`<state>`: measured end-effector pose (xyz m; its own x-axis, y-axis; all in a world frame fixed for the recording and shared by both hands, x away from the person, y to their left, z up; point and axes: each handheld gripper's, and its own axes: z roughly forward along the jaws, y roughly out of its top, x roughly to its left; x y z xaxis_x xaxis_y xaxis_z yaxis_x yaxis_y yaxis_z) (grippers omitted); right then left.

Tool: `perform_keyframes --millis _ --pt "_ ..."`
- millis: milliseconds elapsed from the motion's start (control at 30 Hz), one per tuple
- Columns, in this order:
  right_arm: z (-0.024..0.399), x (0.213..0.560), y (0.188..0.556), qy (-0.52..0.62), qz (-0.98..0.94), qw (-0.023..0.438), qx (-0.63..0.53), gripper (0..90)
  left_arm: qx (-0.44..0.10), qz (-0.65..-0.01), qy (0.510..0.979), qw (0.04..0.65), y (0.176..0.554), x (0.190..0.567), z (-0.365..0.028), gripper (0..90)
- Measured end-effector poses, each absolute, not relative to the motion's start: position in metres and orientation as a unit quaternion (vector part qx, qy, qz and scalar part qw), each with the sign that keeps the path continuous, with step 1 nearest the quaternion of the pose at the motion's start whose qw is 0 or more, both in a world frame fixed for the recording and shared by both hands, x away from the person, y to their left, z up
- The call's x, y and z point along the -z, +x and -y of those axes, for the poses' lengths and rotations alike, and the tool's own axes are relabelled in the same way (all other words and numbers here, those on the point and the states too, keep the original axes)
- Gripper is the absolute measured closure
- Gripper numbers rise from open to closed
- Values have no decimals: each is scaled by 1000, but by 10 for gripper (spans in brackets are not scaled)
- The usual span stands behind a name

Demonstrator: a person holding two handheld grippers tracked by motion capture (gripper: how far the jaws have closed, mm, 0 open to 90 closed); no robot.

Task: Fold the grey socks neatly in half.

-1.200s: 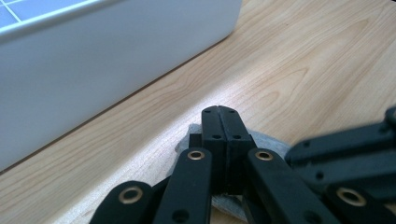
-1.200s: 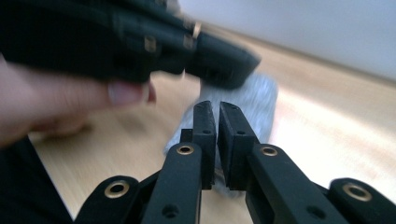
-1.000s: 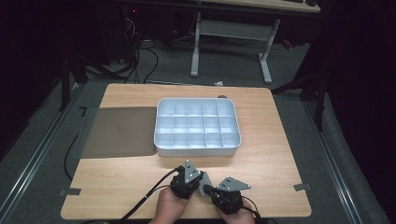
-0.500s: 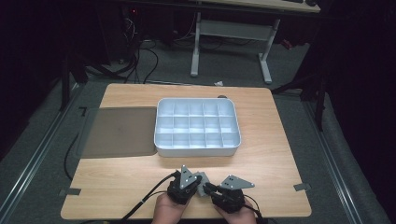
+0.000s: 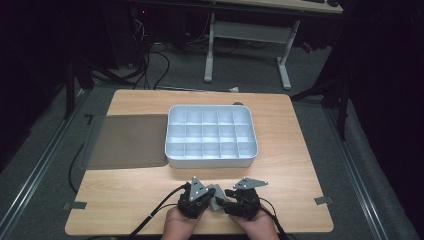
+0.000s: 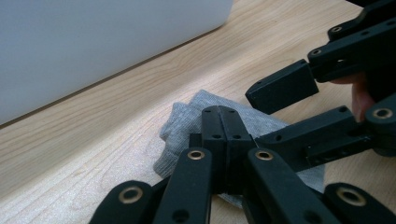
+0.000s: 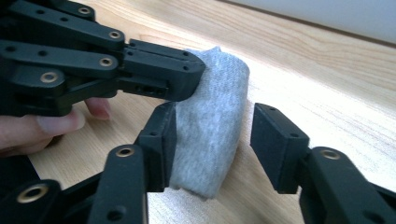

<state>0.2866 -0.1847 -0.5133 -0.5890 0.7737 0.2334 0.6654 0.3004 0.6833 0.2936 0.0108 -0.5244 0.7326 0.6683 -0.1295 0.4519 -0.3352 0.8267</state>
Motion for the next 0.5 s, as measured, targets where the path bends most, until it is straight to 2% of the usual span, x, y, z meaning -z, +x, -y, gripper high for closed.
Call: perform_keyframes --millis 100,300,400,500 --pt "183 512 292 451 -808 60 -374 483 -117 -345 807 465 294 525 -12 900" --pt "181 513 300 457 -813 16 -360 479 -113 -344 802 475 295 527 -14 900" --pt "179 514 302 457 -816 9 -355 490 -109 -345 800 478 296 526 -16 898" --pt "177 514 303 454 -820 1 -350 504 -106 -343 795 489 294 519 -26 821"
